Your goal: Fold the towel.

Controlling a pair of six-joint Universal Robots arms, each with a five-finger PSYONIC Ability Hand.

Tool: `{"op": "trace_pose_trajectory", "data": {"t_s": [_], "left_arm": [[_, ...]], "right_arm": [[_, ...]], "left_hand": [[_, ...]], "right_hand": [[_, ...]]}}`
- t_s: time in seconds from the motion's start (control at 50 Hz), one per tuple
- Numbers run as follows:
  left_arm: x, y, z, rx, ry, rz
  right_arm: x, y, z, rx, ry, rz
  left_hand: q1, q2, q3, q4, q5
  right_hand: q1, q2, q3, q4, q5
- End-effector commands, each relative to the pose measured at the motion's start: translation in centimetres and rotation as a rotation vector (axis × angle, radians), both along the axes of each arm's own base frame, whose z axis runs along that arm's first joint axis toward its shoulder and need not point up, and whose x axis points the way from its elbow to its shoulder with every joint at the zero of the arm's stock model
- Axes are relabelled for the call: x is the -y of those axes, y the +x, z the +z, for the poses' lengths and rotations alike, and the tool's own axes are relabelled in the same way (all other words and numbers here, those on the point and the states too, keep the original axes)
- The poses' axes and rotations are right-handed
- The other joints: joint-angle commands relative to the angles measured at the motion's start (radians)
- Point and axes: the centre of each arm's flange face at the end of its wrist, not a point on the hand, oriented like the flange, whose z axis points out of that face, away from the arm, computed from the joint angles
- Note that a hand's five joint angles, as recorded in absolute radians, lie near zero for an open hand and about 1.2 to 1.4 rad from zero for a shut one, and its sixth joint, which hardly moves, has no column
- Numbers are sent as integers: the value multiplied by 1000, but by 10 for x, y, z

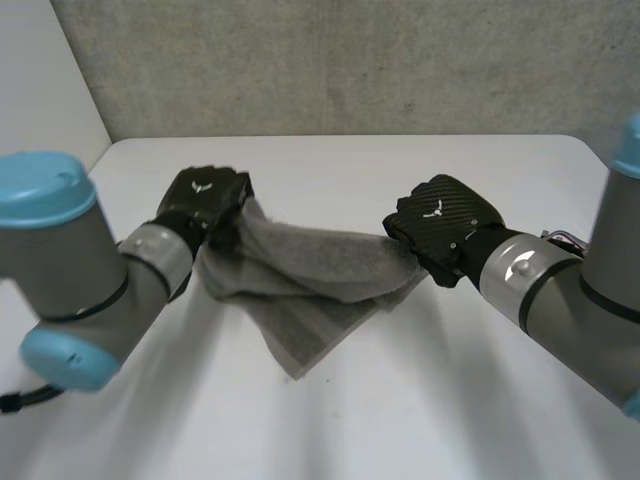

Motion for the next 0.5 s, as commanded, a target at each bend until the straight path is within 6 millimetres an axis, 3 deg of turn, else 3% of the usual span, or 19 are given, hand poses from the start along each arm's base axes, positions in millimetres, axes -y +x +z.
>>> {"op": "trace_pose_trajectory", "data": {"t_s": [0.02, 0.18, 0.3, 0.32, 0.34, 0.36, 0.38, 0.4, 0.44, 0.46, 0.5], "left_arm": [[-32, 14, -7, 80, 37, -19], [-28, 9, -8, 78, 28, -28], [8, -8, 4, 49, -49, -28], [21, -15, 12, 32, -85, -27], [21, -15, 12, 32, -85, -27], [34, -21, 23, 11, -130, -25], [47, -26, 38, -14, -186, -18], [47, -26, 38, -15, -187, -18], [67, -33, 74, -76, -305, -6], [67, -33, 75, -77, -306, -6], [78, -35, 116, -152, -446, 12]], "right_arm": [[12, 5, -10, -22, 33, -15], [22, 18, -13, -8, 26, 2], [56, 36, -5, 32, -48, -7], [69, 42, 1, 52, -89, -17], [81, 50, 12, 82, -153, -30], [82, 50, 13, 82, -154, -31], [94, 57, 26, 120, -225, -47], [94, 58, 27, 120, -226, -47], [118, 66, 65, 226, -403, -99], [118, 66, 65, 227, -404, -99], [130, 69, 106, 341, -581, -143]], "left_hand": [[201, 179, 180, 179, 197], [201, 179, 180, 179, 197], [201, 179, 180, 179, 197], [201, 179, 180, 179, 197], [201, 179, 180, 179, 197], [201, 179, 180, 179, 197], [201, 179, 180, 179, 197], [201, 179, 180, 179, 197], [201, 179, 180, 179, 197], [201, 179, 180, 179, 197], [201, 179, 180, 179, 197]], "right_hand": [[69, 65, 68, 58, 48], [69, 65, 68, 58, 48], [69, 65, 68, 58, 48], [69, 65, 68, 58, 48], [69, 65, 68, 58, 48], [69, 65, 68, 58, 48], [69, 65, 68, 58, 48], [69, 65, 68, 58, 48], [69, 65, 68, 58, 48], [69, 65, 68, 58, 48], [69, 65, 68, 58, 48]]}}
